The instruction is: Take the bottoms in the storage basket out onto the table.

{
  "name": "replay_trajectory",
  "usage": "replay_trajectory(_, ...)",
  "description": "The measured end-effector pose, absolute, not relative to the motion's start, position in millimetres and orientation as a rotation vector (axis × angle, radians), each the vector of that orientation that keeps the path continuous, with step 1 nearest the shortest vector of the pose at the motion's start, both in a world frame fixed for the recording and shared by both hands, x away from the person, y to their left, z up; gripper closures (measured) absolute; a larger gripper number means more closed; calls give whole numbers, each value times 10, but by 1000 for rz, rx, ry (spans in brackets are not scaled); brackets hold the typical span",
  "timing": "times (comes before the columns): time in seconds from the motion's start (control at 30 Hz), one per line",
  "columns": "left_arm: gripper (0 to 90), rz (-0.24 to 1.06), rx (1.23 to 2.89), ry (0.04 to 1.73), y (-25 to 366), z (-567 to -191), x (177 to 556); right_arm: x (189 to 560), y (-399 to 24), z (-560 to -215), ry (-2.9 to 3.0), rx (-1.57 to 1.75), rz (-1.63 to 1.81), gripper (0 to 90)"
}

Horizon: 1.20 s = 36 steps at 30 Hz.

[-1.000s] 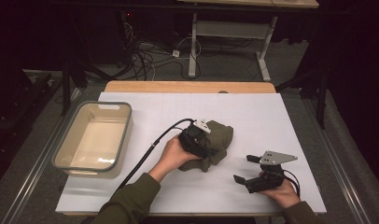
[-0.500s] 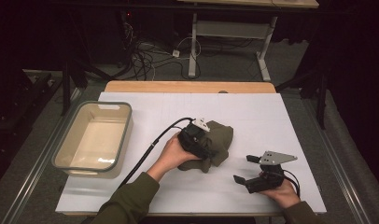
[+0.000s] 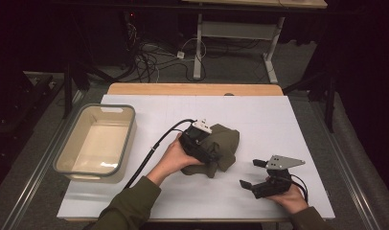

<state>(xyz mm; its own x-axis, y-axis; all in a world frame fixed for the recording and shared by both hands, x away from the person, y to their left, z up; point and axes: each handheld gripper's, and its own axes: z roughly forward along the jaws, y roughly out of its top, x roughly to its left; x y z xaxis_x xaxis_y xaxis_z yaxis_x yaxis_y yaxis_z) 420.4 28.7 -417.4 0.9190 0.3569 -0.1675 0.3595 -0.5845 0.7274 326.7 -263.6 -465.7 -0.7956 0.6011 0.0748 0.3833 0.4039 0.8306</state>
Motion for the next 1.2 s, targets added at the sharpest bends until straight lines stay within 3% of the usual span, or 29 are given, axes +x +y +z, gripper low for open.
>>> replay_trajectory(0.7,0,-22,2178,526,703,-4100,4042,3268,-2638,-4657,2423,868,1339,55)
replay_trajectory(1.2,0,58,2152,570,1022,-4167,3827,3270,-2648,-4655,2417,869,1338,55)
